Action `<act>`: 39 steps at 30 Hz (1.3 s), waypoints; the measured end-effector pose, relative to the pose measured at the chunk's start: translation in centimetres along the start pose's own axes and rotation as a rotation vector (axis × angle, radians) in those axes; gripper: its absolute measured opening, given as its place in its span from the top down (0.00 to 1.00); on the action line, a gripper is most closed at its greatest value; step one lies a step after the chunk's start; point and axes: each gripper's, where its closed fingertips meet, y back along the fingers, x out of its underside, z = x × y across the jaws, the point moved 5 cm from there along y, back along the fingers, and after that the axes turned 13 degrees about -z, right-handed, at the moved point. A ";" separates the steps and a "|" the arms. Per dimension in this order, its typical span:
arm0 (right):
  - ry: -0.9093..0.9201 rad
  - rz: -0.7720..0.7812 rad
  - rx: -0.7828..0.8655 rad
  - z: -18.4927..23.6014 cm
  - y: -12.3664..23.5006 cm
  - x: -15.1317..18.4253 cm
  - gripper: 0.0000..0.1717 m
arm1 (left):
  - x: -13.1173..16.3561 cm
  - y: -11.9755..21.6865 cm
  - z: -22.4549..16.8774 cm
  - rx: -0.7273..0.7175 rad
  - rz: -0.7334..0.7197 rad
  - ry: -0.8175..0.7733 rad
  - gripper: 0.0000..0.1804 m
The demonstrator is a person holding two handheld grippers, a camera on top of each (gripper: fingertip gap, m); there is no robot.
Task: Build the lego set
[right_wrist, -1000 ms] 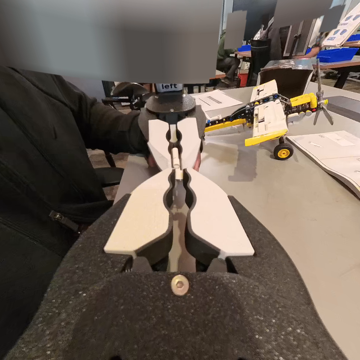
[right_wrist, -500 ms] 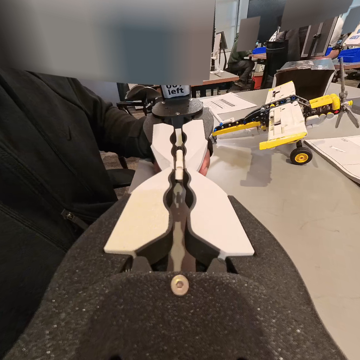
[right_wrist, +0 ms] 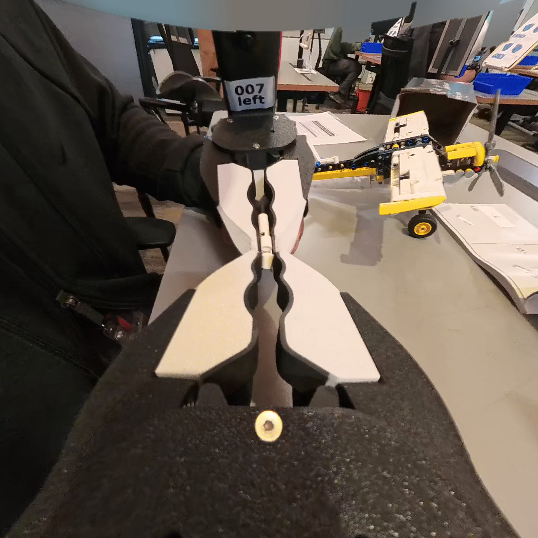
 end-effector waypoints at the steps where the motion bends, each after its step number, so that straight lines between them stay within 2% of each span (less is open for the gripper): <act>1: 0.013 0.005 0.004 0.0 0.0 0.0 0.96 | 0.0 0.0 0.0 -0.003 0.000 0.000 0.96; 16: 0.012 0.032 0.000 0.1 0.4 0.2 0.96 | 0.0 0.2 0.0 0.008 0.003 -0.019 0.96; 32: 0.012 0.221 0.005 0.1 -0.4 0.7 0.96 | 1.1 -0.1 -0.3 -0.027 0.104 -0.183 0.96; 39: 0.084 0.255 -0.046 0.4 -0.6 0.7 0.96 | 1.2 0.0 -0.4 -0.002 0.106 -0.184 0.96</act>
